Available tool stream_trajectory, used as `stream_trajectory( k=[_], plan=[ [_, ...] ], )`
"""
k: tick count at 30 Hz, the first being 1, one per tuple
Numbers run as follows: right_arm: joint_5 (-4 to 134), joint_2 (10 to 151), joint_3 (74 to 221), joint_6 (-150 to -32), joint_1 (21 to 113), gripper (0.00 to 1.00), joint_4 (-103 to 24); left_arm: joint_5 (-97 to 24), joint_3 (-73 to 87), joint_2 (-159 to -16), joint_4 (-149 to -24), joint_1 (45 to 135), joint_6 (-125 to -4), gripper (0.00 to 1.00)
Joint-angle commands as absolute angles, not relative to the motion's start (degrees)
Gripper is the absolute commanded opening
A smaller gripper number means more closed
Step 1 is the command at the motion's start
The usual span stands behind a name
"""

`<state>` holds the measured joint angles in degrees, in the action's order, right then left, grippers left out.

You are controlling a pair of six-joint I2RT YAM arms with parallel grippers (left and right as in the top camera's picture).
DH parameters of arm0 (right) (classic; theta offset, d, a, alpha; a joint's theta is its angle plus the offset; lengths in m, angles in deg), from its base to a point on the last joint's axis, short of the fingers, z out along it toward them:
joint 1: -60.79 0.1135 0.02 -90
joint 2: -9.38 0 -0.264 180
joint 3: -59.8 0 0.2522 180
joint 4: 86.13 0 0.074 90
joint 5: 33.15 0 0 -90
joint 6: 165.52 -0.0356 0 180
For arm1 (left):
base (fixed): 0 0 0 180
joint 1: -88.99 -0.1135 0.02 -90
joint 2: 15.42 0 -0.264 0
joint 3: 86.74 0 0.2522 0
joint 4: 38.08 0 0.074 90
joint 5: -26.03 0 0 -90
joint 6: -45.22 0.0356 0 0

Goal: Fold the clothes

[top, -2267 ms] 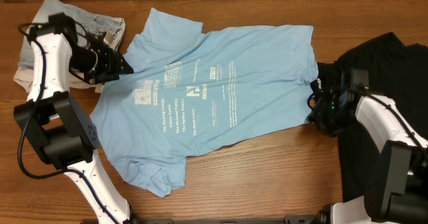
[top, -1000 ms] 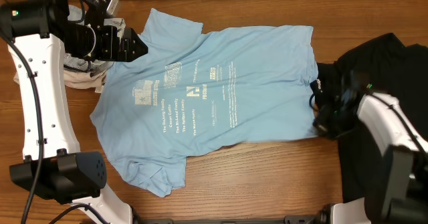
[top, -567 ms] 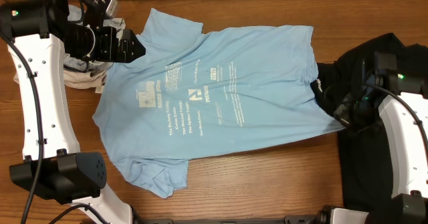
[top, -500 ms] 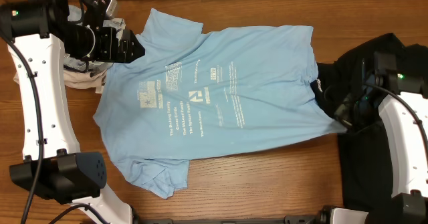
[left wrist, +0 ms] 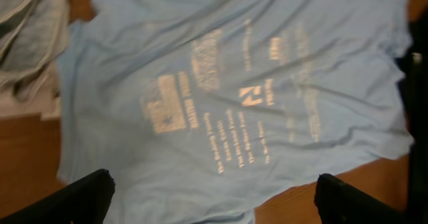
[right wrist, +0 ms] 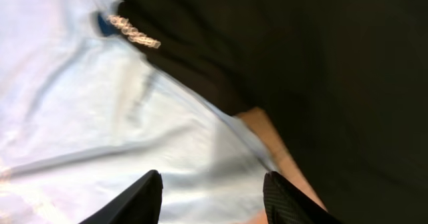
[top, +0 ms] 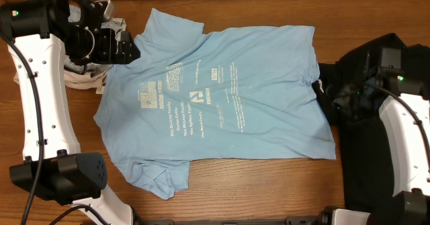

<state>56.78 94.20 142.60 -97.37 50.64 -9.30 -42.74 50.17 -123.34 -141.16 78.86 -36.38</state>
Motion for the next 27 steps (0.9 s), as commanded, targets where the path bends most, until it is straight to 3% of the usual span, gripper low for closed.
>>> stream_trajectory(
  k=[1,3,5,9,12,18,20,22,27],
  plan=[
    [67.7,94.4,137.5,-91.7,50.8,0.46,-13.7,-55.2,50.4,-123.5,-142.3,78.1,-48.6,0.98],
    [71.4,94.4,133.4,-90.2,51.2,0.32,-17.1,-58.0,49.7,-123.5,-143.2,77.4,-51.3,0.96],
    [72.5,94.4,129.4,-90.3,51.7,0.25,-19.6,-58.7,48.0,-123.5,-143.6,76.8,-52.4,0.82],
    [72.4,94.4,121.7,-90.6,52.5,0.16,-24.9,-58.7,41.0,-123.5,-142.0,75.4,-55.6,0.29],
    [72.3,94.4,118.1,-94.2,52.5,0.14,-27.8,-58.6,34.6,-123.5,-138.7,74.6,-57.2,0.04],
    [69.6,94.4,109.6,-102.6,52.5,0.14,-32.6,-58.4,24.2,-123.5,-133.2,74.2,-57.3,0.04],
    [67.7,94.4,107.3,-107.0,52.4,0.06,-32.2,-58.2,21.5,-123.5,-131.8,74.2,-57.3,0.04],
    [66.4,94.3,106.8,-110.9,52.4,0.04,-30.1,-58.2,19.0,-123.5,-130.5,74.2,-57.3,0.04],
    [66.5,93.3,110.6,-112.6,52.4,0.08,-24.4,-58.4,14.0,-123.5,-127.1,73.9,-59.3,0.21]
  ],
)
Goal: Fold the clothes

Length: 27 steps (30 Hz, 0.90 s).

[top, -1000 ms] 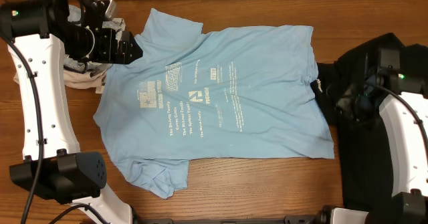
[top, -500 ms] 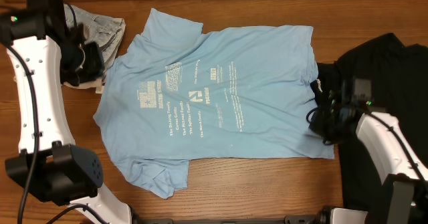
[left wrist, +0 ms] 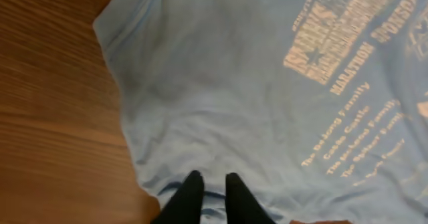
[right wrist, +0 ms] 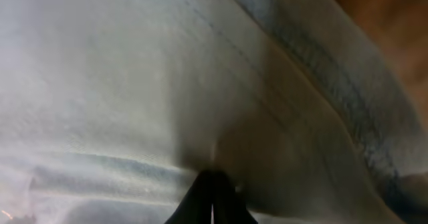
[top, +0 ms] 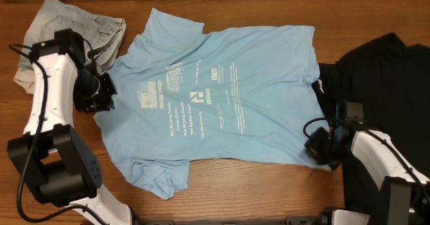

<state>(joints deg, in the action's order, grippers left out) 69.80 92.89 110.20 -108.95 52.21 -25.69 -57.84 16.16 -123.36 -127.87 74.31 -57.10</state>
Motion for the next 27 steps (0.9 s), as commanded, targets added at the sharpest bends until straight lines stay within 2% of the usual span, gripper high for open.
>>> stream_trajectory(
  k=[1,5,8,10,13,15,18,20,23,27],
  plan=[
    [66.6,93.2,111.5,-112.6,52.4,0.08,-23.8,-58.4,13.2,-123.5,-126.5,73.9,-59.9,0.27],
    [67.2,93.2,114.6,-112.2,52.4,0.09,-20.7,-60.2,9.4,-123.5,-123.1,73.9,-62.5,0.47],
    [67.2,93.1,115.8,-109.9,52.4,0.15,-20.2,-63.1,6.3,-123.5,-121.3,73.3,-64.6,0.54],
    [67.0,92.9,116.6,-109.1,52.4,0.19,-20.2,-64.7,4.7,-123.5,-120.8,72.3,-65.9,0.56],
    [67.0,92.5,118.4,-108.1,52.4,0.31,-20.2,-67.5,3.9,-123.5,-120.7,68.5,-67.7,0.56],
    [67.0,92.2,119.2,-108.1,52.4,0.32,-19.9,-67.3,3.9,-123.5,-120.5,65.9,-67.4,0.56],
    [67.0,92.0,120.5,-108.1,52.4,0.34,-19.8,-64.2,2.8,-123.5,-118.9,62.2,-63.5,0.52],
    [67.0,92.0,121.1,-108.1,52.4,0.36,-20.5,-63.9,1.0,-123.5,-116.3,60.8,-62.0,0.58],
    [67.0,92.0,121.7,-108.1,52.4,0.37,-20.7,-55.8,-1.9,-123.5,-111.2,60.1,-55.8,0.64],
    [67.0,92.0,121.7,-108.1,52.4,0.38,-21.3,-52.9,-4.5,-123.5,-107.8,60.6,-51.3,0.66]
  ],
)
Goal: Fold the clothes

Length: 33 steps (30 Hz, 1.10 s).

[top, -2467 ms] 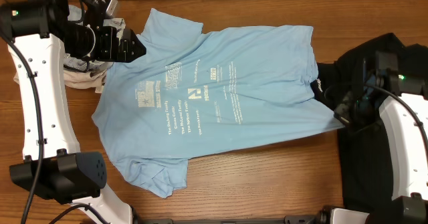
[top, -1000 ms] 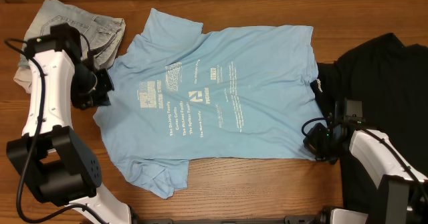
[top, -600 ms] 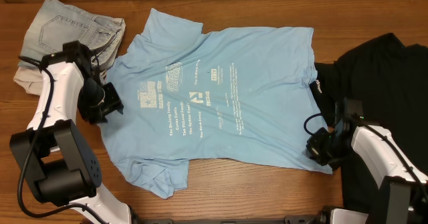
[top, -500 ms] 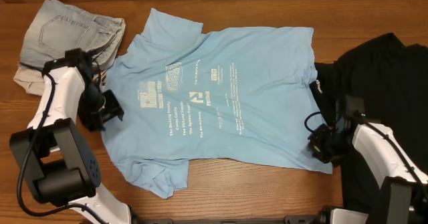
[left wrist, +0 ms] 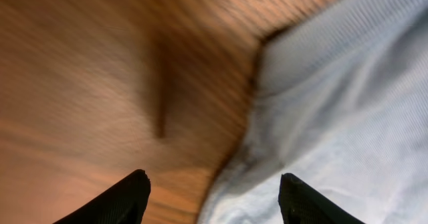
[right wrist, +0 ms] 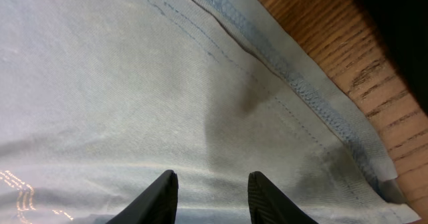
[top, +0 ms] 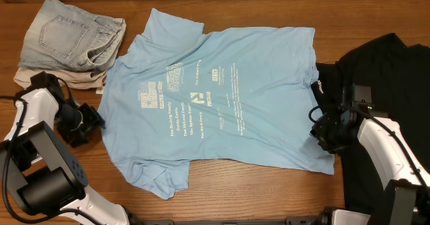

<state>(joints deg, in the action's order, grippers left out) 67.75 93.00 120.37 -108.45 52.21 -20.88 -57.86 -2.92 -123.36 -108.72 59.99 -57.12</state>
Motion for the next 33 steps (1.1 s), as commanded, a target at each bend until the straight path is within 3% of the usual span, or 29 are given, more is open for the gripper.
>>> stream_trajectory(
  k=[1,5,9,18,22,31,33],
  plan=[
    [67.0,92.0,121.7,-108.1,52.4,0.38,-21.3,-52.9,-4.8,-123.5,-107.4,60.6,-51.1,0.66],
    [67.0,92.0,121.7,-108.1,52.4,0.39,-21.3,-53.5,-5.4,-123.5,-106.5,60.7,-51.2,0.67],
    [67.0,92.0,121.7,-108.1,52.4,0.39,-21.7,-54.6,-6.6,-123.5,-106.1,60.8,-51.2,0.48],
    [67.0,92.0,121.7,-108.1,52.4,0.40,-23.0,-54.7,-12.6,-123.5,-97.8,60.9,-51.4,0.31],
    [66.9,92.0,121.7,-106.7,52.4,0.40,-23.0,-54.7,-13.5,-123.5,-96.0,60.9,-51.4,0.05],
    [66.7,92.0,122.0,-102.2,52.4,0.40,-23.2,-57.5,-5.7,-123.5,-104.7,57.2,-56.3,0.04],
    [66.6,92.0,122.0,-102.0,52.4,0.48,-23.8,-60.4,-2.2,-123.5,-107.9,55.4,-57.8,0.04]
  ],
)
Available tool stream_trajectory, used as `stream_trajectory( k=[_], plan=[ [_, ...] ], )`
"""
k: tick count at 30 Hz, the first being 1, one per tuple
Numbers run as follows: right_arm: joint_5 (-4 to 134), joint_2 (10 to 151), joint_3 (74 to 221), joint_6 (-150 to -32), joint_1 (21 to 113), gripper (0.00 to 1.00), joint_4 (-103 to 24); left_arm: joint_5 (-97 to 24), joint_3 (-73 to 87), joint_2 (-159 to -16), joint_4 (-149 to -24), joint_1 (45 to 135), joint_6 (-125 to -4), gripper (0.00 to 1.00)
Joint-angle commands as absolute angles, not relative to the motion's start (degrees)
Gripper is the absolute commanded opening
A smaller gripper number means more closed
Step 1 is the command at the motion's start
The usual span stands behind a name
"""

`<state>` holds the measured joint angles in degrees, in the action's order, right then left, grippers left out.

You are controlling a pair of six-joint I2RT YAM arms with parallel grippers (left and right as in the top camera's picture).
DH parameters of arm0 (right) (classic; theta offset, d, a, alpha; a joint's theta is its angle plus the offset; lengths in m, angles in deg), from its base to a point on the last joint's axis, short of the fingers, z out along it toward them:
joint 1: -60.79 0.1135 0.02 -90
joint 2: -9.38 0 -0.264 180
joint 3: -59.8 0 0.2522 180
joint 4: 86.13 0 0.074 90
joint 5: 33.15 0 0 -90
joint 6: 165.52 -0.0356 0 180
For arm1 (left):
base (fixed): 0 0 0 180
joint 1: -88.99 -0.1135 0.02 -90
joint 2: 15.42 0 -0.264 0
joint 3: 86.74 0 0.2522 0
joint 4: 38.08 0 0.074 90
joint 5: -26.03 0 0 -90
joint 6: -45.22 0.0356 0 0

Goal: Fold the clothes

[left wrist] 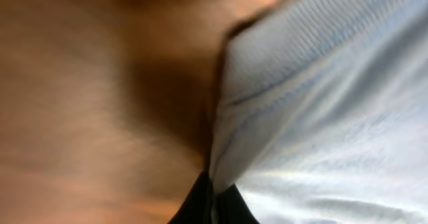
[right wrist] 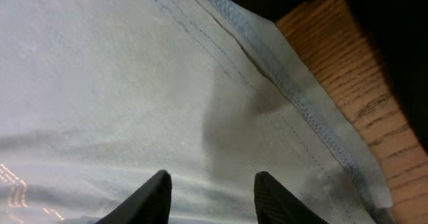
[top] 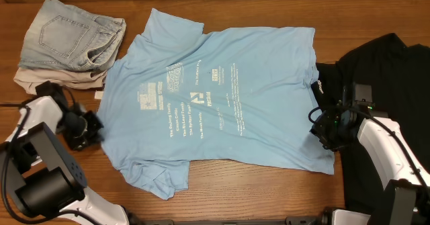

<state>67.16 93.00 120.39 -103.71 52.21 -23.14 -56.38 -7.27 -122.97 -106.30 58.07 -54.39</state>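
A light blue T-shirt (top: pixel 215 97) with white print lies spread flat on the wooden table (top: pixel 269 191). At the shirt's left edge my left gripper (top: pixel 86 127) sits low on the table. In the left wrist view that gripper (left wrist: pixel 215 204) is shut on the shirt's hemmed edge (left wrist: pixel 234 110), with cloth pinched between its dark fingers. My right gripper (top: pixel 327 131) hovers over the shirt's lower right part. Seen from the right wrist, it (right wrist: pixel 217 198) stands open above the blue cloth (right wrist: pixel 100 83), just inside the stitched hem (right wrist: pixel 294 93).
Folded jeans (top: pixel 70 40) rest on a beige garment at the back left. A black garment (top: pixel 376 70) lies at the right, touching the shirt's right edge. Bare wood (top: pixel 269 191) runs along the front edge.
My left gripper was open at the shirt's left edge and is now shut on that edge. The right gripper is still open, in nearly the same place over the hem.
First both grippers were open, the left by the jeans, the right over the black garment's border with the shirt. Then both were shut, at the shirt's left edge and lower right corner. Then both stood open there; now the left is shut on the edge.
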Motion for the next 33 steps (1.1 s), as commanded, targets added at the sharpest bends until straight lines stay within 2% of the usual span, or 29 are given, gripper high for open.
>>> stream_trajectory(
  k=[1,7,9,11,24,27,30,33],
  plan=[
    [66.5,92.0,122.0,-102.0,52.4,0.50,-24.1,-61.0,-0.8,-123.5,-109.0,54.6,-58.0,0.04],
    [68.6,93.8,121.9,-98.7,52.5,0.52,-27.3,-61.4,2.3,-123.5,-110.3,51.8,-59.2,0.04],
    [72.0,95.1,121.7,-95.5,52.5,0.59,-29.5,-61.6,2.3,-123.5,-110.1,51.6,-59.2,0.04],
    [73.7,96.2,121.5,-93.8,52.5,0.61,-31.0,-61.3,2.3,-123.5,-109.9,51.6,-59.2,0.04],
    [72.0,106.8,120.8,-92.1,53.0,0.60,-35.3,-60.2,2.3,-123.5,-109.9,51.7,-59.2,0.04],
    [73.0,108.2,120.8,-90.3,53.4,0.52,-36.3,-59.9,2.3,-123.5,-109.8,51.7,-59.2,0.04],
    [77.2,108.5,120.9,-88.6,54.4,0.39,-36.2,-59.9,2.3,-123.5,-109.8,51.7,-59.1,0.04],
    [77.4,108.5,120.9,-88.7,55.0,0.33,-34.2,-59.9,2.3,-123.5,-109.7,51.6,-59.1,0.04]
  ],
)
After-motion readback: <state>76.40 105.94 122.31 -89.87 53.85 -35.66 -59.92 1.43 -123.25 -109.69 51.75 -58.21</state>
